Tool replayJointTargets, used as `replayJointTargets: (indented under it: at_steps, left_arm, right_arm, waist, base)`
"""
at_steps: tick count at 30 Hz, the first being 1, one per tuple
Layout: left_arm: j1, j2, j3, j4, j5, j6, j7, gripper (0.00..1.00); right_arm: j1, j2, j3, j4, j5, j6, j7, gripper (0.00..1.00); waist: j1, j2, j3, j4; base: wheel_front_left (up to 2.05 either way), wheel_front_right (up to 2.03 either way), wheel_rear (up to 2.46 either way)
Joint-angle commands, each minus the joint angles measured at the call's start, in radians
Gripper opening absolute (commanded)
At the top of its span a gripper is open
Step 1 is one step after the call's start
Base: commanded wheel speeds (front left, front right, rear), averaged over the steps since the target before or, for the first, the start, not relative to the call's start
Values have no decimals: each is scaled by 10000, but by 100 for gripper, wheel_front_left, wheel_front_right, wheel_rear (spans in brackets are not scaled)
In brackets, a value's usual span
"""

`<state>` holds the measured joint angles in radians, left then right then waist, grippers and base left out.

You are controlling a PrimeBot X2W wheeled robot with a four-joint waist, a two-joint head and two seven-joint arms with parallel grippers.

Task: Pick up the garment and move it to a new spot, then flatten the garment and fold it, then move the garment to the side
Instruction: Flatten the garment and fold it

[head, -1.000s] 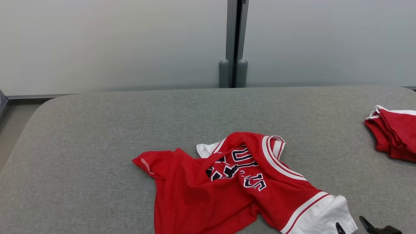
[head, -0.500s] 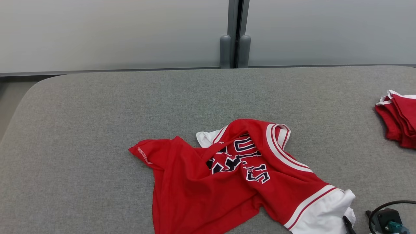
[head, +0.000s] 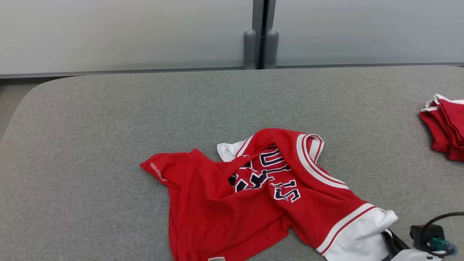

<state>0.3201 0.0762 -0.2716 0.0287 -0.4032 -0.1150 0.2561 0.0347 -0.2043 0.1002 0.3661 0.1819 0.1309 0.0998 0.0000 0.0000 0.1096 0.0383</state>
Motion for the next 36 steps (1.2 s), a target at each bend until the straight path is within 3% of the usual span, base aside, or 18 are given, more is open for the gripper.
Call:
replayJointTargets:
  at_steps: [1,7,12,18,20,23,28,31,36]
  left_arm:
    - [45,113,124,-328,-199,-57,51,0]
    - [344,295,795,-3301,-1172,-34,174,0]
    - [-228,595,1516,-6461,-1824,177,776,0]
    - [-2453,1026,2417,-7907,-2344,353,1433,0]
    - [-4581,1406,2796,-7446,-2570,422,1942,0]
    - [-6957,1775,2918,-6186,-2626,500,2451,0]
    - [-10896,1786,2440,-3331,-2314,484,2619,0]
    - [-12994,1473,1972,-1335,-1848,537,2342,0]
    - [-15788,1009,1394,1896,-925,490,1119,0]
  right_arm:
    - [209,-12,-67,-412,459,-2,104,0]
    - [1091,-403,-682,-4627,3670,-2,950,0]
    - [1040,-904,-2049,-8197,5513,0,1896,0]
    - [-786,-1338,-3553,-9535,6583,0,2920,0]
    - [-2639,-1836,-4104,-9199,6494,0,3655,0]
    - [-4943,-2131,-4077,-8231,6012,3,4403,0]
    - [-9213,-1880,-3452,-5772,4406,0,5014,0]
    - [-11621,-1385,-3215,-3996,2960,0,4761,0]
    - [-14776,-201,-3042,-954,1297,1,3348,0]
  waist:
    - [0,0,-43,-27]
    - [0,0,-91,-105]
    - [0,0,198,-296]
    - [0,0,877,-368]
    - [0,0,1395,-296]
    - [0,0,2034,-209]
    - [0,0,3009,-25]
    - [0,0,3625,168]
    - [0,0,4219,337]
  base:
    - [0,0,0]
    - [0,0,0]
    - [0,0,0]
    - [0,0,0]
    - [0,0,0]
    - [0,0,0]
    - [0,0,0]
    - [0,0,0]
    - [0,0,0]
